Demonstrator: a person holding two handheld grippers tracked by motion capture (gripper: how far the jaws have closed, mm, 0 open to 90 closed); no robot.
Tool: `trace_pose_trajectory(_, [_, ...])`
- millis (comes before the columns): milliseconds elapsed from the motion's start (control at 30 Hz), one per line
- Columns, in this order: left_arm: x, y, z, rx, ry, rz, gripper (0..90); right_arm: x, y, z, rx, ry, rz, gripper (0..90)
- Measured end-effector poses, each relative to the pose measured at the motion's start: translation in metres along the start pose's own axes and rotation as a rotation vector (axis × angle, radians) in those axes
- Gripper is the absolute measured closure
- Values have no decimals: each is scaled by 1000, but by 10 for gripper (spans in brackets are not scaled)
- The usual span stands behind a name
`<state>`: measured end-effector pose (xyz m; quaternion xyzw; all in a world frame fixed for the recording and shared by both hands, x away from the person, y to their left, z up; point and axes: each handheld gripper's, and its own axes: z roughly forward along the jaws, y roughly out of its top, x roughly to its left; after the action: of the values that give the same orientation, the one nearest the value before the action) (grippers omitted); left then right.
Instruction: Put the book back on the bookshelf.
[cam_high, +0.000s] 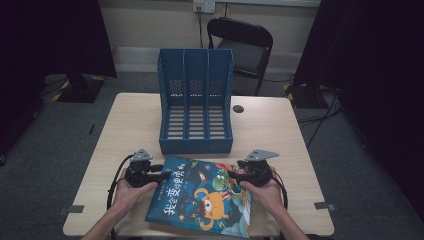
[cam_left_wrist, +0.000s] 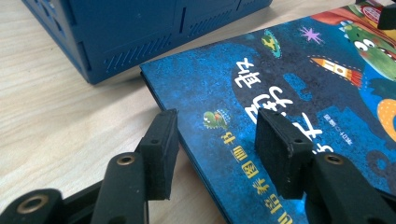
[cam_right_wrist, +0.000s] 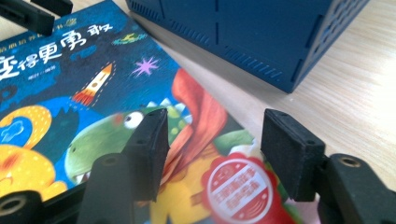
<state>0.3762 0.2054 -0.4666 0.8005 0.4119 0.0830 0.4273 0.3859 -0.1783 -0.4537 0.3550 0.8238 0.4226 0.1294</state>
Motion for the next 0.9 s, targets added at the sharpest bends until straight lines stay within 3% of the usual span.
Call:
trace_pose_trajectory(133, [-5, 4, 7, -7, -3, 15, 509, -2, -3, 1, 19, 11, 4, 410])
trace_pose_trajectory(367, [-11, 6, 14, -34, 0, 25, 510, 5, -1, 2, 30, 23, -27, 501])
trace_pose_trajectory(667, [-17, -3, -2, 22, -48, 57, 519, 5, -4, -5, 52, 15, -23, 547])
trace_pose_trajectory(900, [-20, -3, 0, 24, -60, 57, 493, 6, -9, -13, 58, 7, -16, 581])
